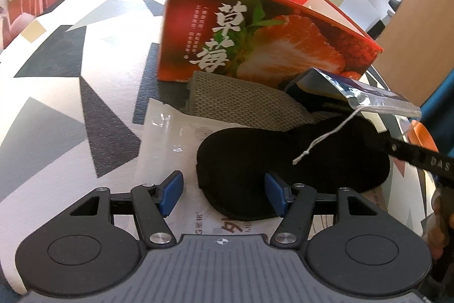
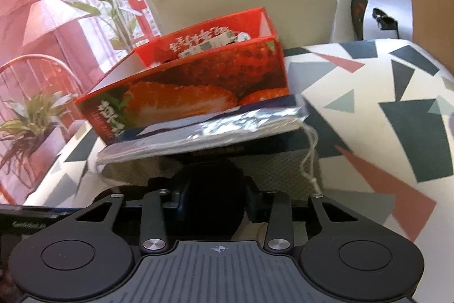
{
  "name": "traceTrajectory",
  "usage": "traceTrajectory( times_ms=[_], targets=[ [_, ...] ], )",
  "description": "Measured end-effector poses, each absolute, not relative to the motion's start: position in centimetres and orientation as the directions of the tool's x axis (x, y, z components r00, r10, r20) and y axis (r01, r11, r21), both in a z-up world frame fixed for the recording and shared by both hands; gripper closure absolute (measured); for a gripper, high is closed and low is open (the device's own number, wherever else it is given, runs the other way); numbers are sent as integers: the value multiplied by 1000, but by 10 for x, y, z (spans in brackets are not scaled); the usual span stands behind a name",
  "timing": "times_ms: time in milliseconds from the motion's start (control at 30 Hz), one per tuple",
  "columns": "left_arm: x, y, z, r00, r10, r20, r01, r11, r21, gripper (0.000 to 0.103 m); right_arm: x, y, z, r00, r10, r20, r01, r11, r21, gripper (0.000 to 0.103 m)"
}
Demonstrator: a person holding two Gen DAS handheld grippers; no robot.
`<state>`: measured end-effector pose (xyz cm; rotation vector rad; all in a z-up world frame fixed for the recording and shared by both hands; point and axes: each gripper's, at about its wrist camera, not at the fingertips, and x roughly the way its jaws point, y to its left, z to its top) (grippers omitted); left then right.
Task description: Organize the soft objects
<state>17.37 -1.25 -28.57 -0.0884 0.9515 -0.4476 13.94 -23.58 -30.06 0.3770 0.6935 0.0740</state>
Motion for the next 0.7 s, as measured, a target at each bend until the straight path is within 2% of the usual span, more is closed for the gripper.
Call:
traceTrajectory(
  times_ms=[100, 267, 567, 700],
  targets=[
    [172, -14, -283, 512, -378, -771, 347, 913, -217, 37, 138, -229, -301, 755, 214, -620, 41, 928, 370, 71],
    [175, -6, -284, 499, -398, -770, 323, 910, -262, 37, 139, -222, -304, 740, 226, -634, 31, 930, 367, 81],
    [181, -1, -287, 494, -417, -763, 300, 905, -300, 36, 141, -217, -312, 708, 227, -669, 19, 940, 339, 84],
    [182, 1, -288, 489, -437, -755, 289, 898, -332, 33, 141, -214, -314, 701, 233, -674, 11, 941, 337, 84]
  ],
)
